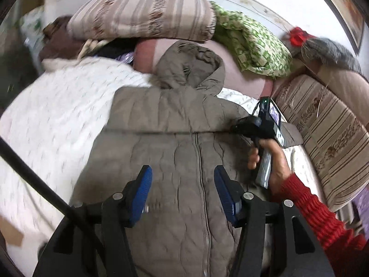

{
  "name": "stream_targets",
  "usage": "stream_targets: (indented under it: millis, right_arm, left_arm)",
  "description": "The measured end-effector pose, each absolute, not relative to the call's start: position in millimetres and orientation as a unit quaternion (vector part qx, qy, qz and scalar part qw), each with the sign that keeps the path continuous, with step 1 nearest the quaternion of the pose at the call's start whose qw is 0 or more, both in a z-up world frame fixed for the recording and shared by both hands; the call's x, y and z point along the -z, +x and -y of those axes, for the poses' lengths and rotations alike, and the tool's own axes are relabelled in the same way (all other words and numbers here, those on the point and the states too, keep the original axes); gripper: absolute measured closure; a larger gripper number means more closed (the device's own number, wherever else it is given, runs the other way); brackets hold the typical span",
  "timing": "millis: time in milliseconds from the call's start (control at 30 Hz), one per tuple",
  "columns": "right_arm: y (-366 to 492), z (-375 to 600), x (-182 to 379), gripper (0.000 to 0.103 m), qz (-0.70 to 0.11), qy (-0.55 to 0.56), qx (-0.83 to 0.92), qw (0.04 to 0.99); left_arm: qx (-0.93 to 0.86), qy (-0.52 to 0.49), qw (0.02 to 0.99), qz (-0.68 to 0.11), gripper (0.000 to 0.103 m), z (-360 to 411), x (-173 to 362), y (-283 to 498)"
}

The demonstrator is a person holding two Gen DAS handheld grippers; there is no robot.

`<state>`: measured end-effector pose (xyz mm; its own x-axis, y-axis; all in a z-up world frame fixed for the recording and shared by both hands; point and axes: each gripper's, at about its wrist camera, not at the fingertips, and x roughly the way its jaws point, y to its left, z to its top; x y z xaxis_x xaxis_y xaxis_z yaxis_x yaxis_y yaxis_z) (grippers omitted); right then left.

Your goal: Fold large clothes

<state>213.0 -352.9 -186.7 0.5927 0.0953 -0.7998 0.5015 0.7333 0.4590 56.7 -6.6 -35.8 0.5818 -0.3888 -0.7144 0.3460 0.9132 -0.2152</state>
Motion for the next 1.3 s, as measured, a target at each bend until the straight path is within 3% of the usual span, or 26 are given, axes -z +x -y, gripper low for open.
stream_targets:
  millis: [33,267,400,433,467,500,533,800,933,1133,1300]
  right_arm:
    - [206.5,354.3,183.3,0.102,-0.426,0.353,0.126,0.824]
    - [143.3,362.7,165.3,0.101,-0.454,0.251,0.223,0.826]
    - [115.6,354.5,137.9,0.097,-0.457,0.223,0.191,0.84]
    - [113.3,349.3,127.6,0.09,-0.456,0.214,0.181,0.845]
    - [112.2,345.6,120.6,0.07,-0.455,0.213,0.173,0.847]
    - [111.2,343.9,114.0,0.041,-0.453,0.226,0.165,0.847]
    - [109.8,344.5,110.7,0.033,-0.449,0.245,0.157,0.845]
    - [101.1,343.3,109.5,0.033,-0.424,0.324,0.103,0.839]
    - [104.7,352.2,130.0,0.035,-0.412,0.38,0.097,0.822]
    - [166.8,364.3,177.7,0.036,-0.439,0.421,0.108,0.786]
    - [219.0,373.1,200.2,0.036,-0.429,0.442,0.138,0.776]
  left_arm:
    - [0.199,-0.02,0.893,-0.403,0.048,2.2,34.3,47.1]
    - [0.157,0.007,0.914,-0.374,0.048,-7.9,22.4,1.8]
    - [0.126,0.009,0.918,-0.376,0.048,-19.7,14.5,-15.3]
    - [0.114,0.009,0.92,-0.376,0.048,-23.4,10.6,-19.6]
    - [0.107,0.004,0.921,-0.374,0.048,-24.9,8.0,-21.8]
    - [0.101,-0.005,0.924,-0.37,0.048,-28.7,5.1,-25.8]
    - [0.096,-0.016,0.926,-0.364,0.047,-31.5,3.2,-29.8]
    - [0.097,-0.017,0.932,-0.349,0.047,-46.6,2.1,-56.9]
    - [0.08,0.001,0.942,-0.327,0.04,-60.4,-4.8,-51.8]
    - [0.048,0.015,0.948,-0.315,0.039,-72.0,10.1,-26.5]
    - [0.046,0.013,0.931,-0.363,0.039,-78.5,38.2,12.3]
